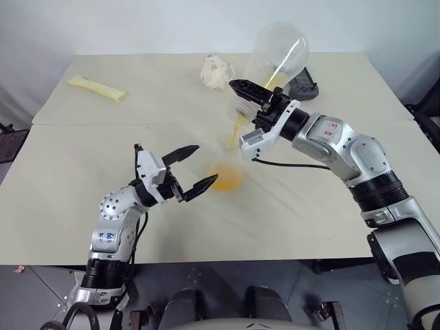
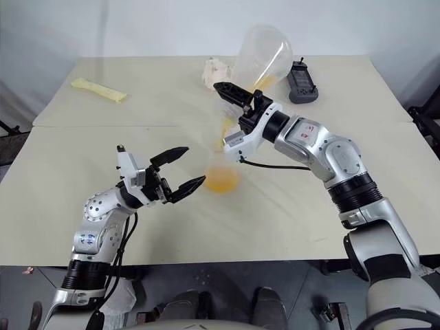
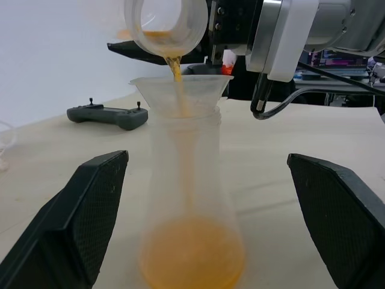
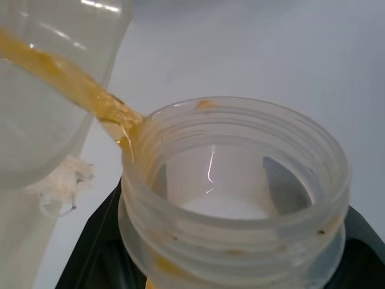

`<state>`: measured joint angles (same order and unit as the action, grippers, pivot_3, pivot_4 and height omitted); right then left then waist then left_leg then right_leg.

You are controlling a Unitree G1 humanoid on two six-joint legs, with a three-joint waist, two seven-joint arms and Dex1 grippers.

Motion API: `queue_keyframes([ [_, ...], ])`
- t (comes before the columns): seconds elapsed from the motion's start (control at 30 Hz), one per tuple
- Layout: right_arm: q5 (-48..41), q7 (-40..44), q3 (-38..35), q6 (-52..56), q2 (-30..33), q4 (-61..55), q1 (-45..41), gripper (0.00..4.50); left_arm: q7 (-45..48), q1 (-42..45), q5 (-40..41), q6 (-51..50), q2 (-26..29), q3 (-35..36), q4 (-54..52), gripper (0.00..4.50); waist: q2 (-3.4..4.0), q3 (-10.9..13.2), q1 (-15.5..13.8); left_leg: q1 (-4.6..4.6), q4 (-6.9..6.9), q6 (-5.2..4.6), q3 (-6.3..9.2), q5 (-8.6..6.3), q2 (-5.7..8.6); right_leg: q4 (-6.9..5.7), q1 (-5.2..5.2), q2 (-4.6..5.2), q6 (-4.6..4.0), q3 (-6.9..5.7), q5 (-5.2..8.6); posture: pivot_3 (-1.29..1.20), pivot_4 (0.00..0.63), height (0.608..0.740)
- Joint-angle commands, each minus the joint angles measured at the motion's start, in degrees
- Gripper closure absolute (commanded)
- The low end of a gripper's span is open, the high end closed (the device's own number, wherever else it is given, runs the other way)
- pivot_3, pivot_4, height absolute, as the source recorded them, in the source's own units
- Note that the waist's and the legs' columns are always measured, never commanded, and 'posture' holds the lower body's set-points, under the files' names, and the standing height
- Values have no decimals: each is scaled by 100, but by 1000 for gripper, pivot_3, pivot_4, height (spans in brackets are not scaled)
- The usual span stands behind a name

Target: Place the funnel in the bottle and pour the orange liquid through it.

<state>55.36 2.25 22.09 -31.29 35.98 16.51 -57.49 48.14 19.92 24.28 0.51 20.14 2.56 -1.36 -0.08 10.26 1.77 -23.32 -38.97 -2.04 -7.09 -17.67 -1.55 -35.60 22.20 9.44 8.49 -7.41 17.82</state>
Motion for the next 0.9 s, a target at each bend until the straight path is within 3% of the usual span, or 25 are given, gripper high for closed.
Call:
queue_keyframes([
  [0.03,-2,-154,-181,69,110,-308,-8,2012,9,102,-6,127,-24,5,-65,0,0,0,0,0,0,0,0,0,0,0,0,0,0,0,0,0,150,740],
  [0.9,141,-390,-165,71,167,-266,-156,2012,-10,271,-49,344,-161,-23,210,0,0,0,1,0,0,0,0,0,0,0,0,0,0,0,0,0,150,740],
])
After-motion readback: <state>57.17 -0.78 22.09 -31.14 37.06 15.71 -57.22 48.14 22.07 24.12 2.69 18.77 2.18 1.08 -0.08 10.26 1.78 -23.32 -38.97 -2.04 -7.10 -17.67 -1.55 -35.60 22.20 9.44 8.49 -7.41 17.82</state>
